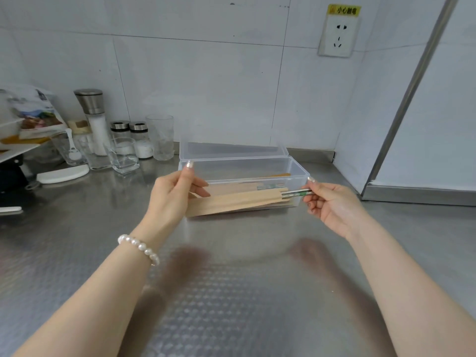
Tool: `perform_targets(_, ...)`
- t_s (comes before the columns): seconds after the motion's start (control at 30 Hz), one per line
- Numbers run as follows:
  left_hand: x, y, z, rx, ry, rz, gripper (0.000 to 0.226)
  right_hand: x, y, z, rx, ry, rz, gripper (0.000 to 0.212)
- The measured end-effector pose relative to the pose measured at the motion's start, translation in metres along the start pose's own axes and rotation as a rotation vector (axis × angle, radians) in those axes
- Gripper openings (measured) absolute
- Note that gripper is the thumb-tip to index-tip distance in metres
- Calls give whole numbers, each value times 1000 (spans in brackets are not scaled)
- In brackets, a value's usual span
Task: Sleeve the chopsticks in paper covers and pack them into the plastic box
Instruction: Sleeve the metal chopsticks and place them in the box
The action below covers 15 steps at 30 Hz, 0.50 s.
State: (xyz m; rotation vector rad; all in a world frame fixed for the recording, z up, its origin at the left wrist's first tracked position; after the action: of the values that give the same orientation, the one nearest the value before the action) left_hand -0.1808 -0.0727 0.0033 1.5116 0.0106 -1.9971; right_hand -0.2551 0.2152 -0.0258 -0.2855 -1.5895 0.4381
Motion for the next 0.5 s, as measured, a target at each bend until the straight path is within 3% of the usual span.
perform_targets(0.13, 7, -19, -7, 119, 141, -242, 64, -10, -4, 1, -6, -17, -33, 22)
perform_targets(0.27, 11, -25, -7, 162, 183, -323, 69, -14, -5, 2, -95, 87, -242, 22)
perform_targets(0.4, 8, -23, -8, 144, 163, -325, 68, -12, -9, 1, -149, 177, -216, 24)
perform_targets(0.5, 0, -11, -7, 4, 74, -360, 61, -4, -9, -1, -137, 179, -68, 25)
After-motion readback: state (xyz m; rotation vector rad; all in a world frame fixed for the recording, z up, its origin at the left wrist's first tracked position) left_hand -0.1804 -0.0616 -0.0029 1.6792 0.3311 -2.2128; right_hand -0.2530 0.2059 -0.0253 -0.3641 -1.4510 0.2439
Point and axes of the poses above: each hand's wrist, its own z-axis towards the middle knuckle, its own y-axis out of the back of the hand, x = y × z, the point moved 8 cm from there along z, towards the middle knuckle, and after that the axes turned 12 degrees about z, right-handed, at the moved point
